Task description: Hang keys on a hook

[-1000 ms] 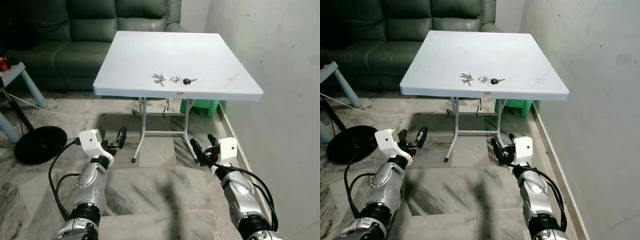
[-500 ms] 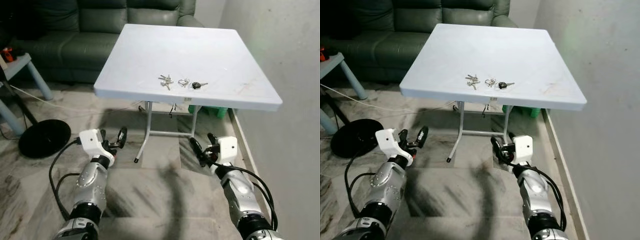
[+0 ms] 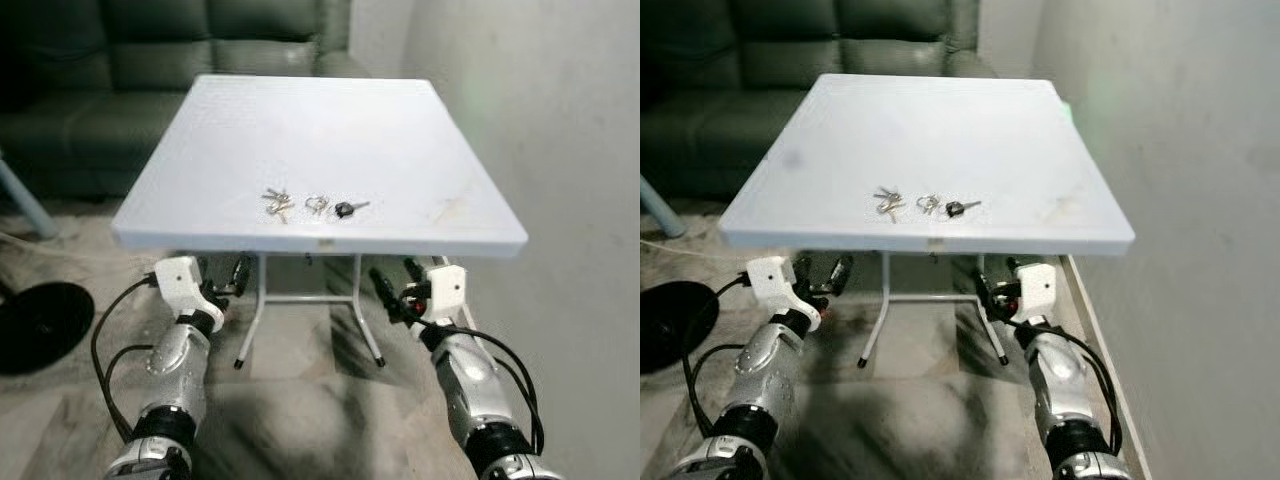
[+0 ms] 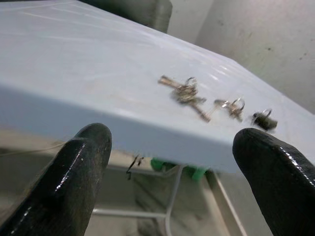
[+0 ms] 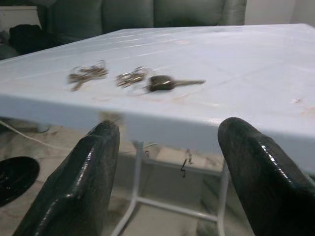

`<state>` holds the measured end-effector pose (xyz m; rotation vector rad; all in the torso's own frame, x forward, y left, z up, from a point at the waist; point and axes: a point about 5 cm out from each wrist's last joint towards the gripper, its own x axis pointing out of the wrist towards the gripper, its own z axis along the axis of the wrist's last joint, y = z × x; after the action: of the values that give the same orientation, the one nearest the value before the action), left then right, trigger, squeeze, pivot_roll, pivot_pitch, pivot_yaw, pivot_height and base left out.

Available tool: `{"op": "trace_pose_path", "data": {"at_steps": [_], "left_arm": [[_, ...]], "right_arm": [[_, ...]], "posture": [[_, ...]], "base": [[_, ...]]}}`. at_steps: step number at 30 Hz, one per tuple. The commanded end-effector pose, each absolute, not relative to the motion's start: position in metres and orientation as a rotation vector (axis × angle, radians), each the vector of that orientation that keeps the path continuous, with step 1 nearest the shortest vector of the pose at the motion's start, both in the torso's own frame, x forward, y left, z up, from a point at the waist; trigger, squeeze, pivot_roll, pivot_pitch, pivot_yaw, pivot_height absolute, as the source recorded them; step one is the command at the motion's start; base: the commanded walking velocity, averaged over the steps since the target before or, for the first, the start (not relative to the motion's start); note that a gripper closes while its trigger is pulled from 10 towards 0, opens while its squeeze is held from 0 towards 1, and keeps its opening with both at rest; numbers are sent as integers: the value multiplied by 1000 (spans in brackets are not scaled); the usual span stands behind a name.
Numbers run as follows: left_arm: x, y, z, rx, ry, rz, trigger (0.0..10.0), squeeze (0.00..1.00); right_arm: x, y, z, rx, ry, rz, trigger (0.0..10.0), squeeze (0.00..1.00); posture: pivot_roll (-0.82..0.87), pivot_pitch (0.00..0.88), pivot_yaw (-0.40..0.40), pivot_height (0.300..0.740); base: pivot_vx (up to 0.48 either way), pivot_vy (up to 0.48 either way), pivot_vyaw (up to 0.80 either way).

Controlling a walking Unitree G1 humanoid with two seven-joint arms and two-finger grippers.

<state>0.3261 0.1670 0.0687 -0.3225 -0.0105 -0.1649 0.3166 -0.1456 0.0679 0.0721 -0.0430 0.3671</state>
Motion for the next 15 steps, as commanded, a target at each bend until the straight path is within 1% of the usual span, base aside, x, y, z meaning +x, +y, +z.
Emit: {"op": "trace_pose_path", "data": {"at_steps": [1,5,15], "left_arm": [[328,160,70,-321,-7,-185,10000,0],[329,159,71,-323,-7,-186,10000,0],[329,160,70,-335,3,-178,10000,0]], "right_arm": [[316,-154,68,63,-42,351,10000,0],[317,-153,68,62,-42,356,10000,0],[315,-151,66,63,-34,367,10000,0]], "posture": [[32,0,-30,732],[33,0,-29,732],[31,0,-28,732]], "base": [[285,386,0],[275,395,0],[0,469,0]]}}
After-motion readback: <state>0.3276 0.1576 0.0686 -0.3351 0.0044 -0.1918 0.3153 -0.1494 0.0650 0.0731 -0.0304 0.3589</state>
